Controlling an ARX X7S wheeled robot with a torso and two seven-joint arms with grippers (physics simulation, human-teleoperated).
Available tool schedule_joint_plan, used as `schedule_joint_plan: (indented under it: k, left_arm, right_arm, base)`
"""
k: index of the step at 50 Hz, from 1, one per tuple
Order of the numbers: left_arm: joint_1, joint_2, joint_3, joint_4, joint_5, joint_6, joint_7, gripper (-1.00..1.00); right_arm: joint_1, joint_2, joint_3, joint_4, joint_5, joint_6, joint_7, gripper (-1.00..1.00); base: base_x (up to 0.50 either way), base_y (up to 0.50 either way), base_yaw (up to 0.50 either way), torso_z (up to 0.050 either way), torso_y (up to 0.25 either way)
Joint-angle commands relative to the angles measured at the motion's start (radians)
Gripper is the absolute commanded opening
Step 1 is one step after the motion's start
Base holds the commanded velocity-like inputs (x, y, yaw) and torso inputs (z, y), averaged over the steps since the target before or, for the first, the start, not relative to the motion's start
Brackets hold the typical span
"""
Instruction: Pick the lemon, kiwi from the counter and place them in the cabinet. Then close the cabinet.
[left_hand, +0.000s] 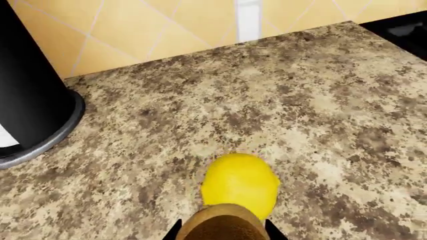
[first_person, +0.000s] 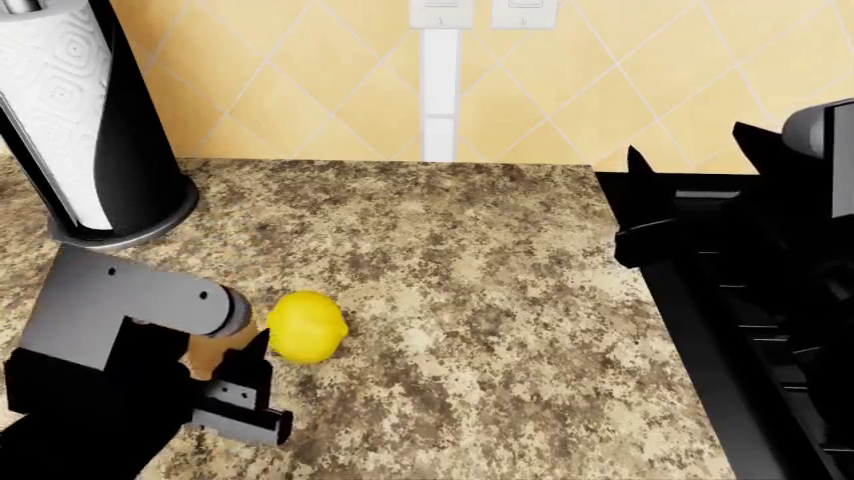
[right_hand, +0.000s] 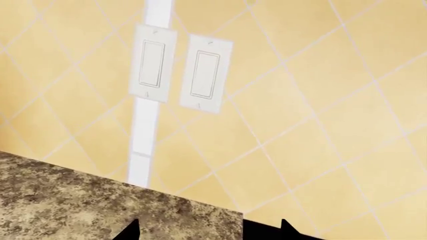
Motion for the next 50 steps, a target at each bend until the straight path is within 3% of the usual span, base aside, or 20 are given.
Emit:
schedule_joint_plan:
  k: [1, 5, 12, 19, 23, 29, 40, 50]
  left_arm:
    - [-0.229, -0.036, -0.084, -0.022, -0.107, -0.042, 0.097, -1.00]
    - [-0.349, 0.005, -0.116, -0.063, -0.074, -0.082, 0.159, -1.00]
    - [-0.533, 0.126, -0.084, -0.189, 0.119, -0.227, 0.280, -1.00]
    - [-0.614, 0.217, -0.059, -0.265, 0.373, -0.317, 0.448, -1.00]
    - [-0.585, 0.231, -0.052, -0.240, 0.516, -0.310, 0.492, -1.00]
    - [-0.587, 0.232, -0.051, -0.236, 0.536, -0.306, 0.503, -1.00]
    - [-0.759, 0.258, -0.092, -0.325, 0.512, -0.304, 0.690, -1.00]
    - [-0.757, 0.272, -0.152, -0.397, 0.441, -0.242, 0.798, -1.00]
  right_arm:
    - [0.011, 0.001, -0.001, 0.001, 0.020, 0.005, 0.015, 1.00]
    - [0.016, -0.002, -0.005, 0.001, 0.024, 0.006, 0.020, 1.00]
    - [0.014, 0.000, -0.009, 0.003, 0.025, -0.003, 0.018, 1.00]
    - [0.011, -0.005, -0.011, 0.003, 0.029, -0.010, 0.022, 1.00]
    - [0.008, -0.008, -0.016, 0.002, 0.023, -0.020, 0.022, 1.00]
    - [0.006, -0.006, -0.020, 0.003, 0.022, -0.026, 0.022, 1.00]
    - [-0.009, -0.001, -0.015, 0.008, 0.023, -0.040, 0.021, 1.00]
    - [0.002, 0.002, -0.025, 0.014, 0.023, -0.043, 0.023, 1.00]
  base:
    - [0.00, 0.00, 0.00, 0.000, 0.000]
    - [0.00, 0.00, 0.00, 0.000, 0.000]
    - [0.00, 0.00, 0.00, 0.000, 0.000]
    - [0.00, 0.00, 0.00, 0.000, 0.000]
    - [0.00, 0.00, 0.00, 0.000, 0.000]
    - [0.00, 0.00, 0.00, 0.000, 0.000]
    - [0.00, 0.00, 0.00, 0.000, 0.000]
    - [0.00, 0.00, 0.00, 0.000, 0.000]
